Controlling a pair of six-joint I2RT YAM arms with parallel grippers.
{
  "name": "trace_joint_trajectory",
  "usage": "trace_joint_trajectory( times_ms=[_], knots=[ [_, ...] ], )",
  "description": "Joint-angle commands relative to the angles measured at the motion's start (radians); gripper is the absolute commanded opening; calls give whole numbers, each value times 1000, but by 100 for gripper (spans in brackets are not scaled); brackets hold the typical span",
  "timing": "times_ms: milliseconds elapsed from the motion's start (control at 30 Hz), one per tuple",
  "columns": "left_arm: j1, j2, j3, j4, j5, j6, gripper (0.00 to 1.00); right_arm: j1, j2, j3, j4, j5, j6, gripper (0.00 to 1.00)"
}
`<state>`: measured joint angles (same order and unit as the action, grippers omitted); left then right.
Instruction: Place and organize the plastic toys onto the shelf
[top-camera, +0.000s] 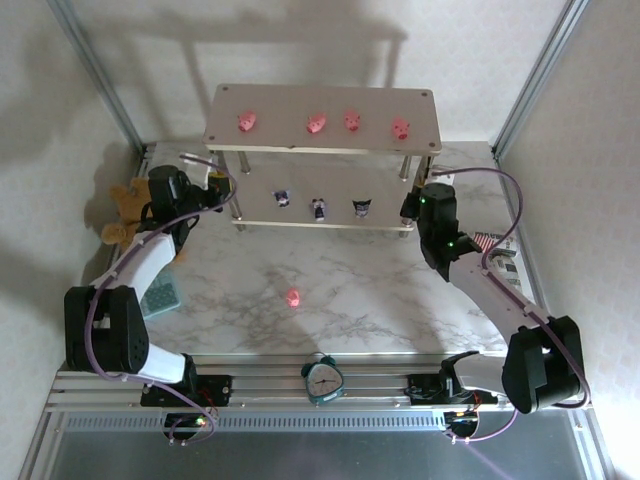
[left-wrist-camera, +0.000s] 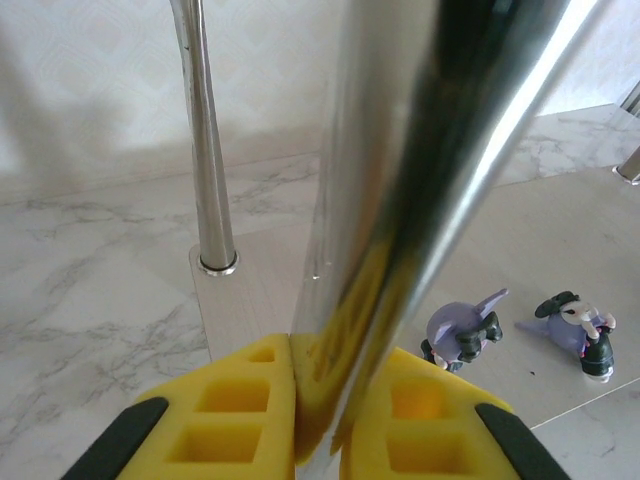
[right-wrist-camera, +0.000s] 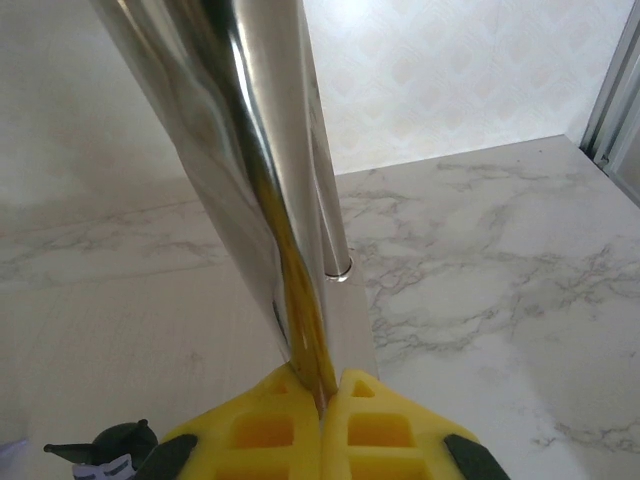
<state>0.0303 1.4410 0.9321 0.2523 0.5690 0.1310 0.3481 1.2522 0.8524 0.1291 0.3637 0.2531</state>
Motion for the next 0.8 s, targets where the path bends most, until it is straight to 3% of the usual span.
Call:
trace_joint_trajectory(
  times_ms=[0, 767],
  knots=[
    [-15, -66, -34, -19, 8, -70, 0, -20, -56, -22, 3, 28, 57, 0],
    [-66, -249, -164, -140, -133, -108, 0, 21, -137, -68, -71, 21, 76, 0]
  ],
)
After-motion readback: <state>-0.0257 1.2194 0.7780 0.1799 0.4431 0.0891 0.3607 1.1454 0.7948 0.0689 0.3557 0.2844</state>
